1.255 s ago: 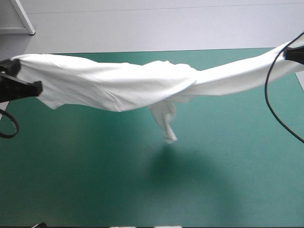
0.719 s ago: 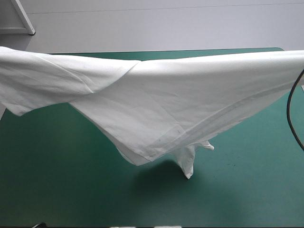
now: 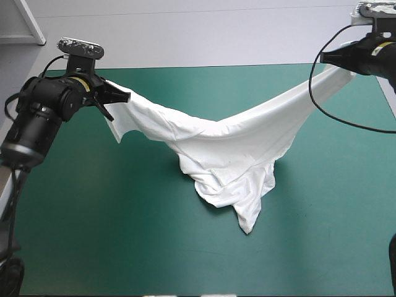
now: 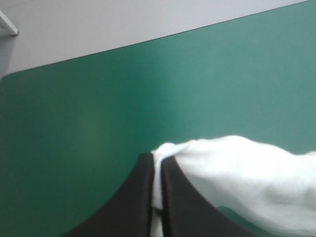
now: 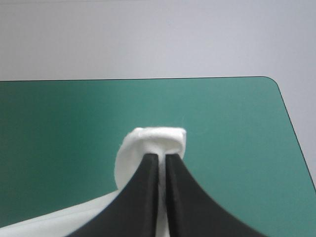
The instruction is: Fold the cloth
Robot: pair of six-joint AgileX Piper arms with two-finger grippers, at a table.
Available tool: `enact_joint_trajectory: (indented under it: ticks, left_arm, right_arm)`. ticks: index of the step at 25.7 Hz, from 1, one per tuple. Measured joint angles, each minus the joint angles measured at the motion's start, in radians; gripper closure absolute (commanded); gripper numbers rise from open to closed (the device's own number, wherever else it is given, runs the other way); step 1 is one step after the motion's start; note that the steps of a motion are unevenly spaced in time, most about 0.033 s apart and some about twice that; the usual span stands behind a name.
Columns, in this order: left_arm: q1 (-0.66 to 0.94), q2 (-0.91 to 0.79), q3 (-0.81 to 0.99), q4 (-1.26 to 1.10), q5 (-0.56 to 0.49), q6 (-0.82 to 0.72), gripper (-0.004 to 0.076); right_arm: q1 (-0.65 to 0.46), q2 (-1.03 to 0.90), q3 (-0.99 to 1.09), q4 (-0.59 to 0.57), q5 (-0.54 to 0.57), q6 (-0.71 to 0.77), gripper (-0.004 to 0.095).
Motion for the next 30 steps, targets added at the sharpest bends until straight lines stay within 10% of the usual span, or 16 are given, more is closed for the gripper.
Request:
enact_joint_trajectory:
  ticks: [11, 14, 19, 22, 30]
  left_arm:
    - [0.222, 0.444, 0.002, -0.148, -0.538, 0.035, 0.072]
    - [0.222, 0.499, 0.002, -0.171, -0.598, 0.035, 0.0615]
    - [0.222, 0.543, 0.0, -0.148, -0.658, 0.047, 0.0302]
    - [0.222, 0.541, -0.027, -0.111, -0.604, 0.049, 0.0175]
    - [0.222, 0.394, -0.184, -0.165, -0.081, 0.11, 0.0178]
  right_arm:
    - [0.0, 0.411, 0.001, 0.039, -0.244, -0.007, 0.0902]
    - [0.0, 0.481, 0.002, 0.095, -0.24, -0.04, 0.0703]
    - [0.0, 0.525, 0.004, 0.139, -0.178, -0.076, 0.005]
    - [0.0, 0.5, 0.004, 0.144, -0.133, -0.087, -0.0027]
    - [0.0, 0.299, 0.004, 0.162, 0.074, -0.066, -0.001]
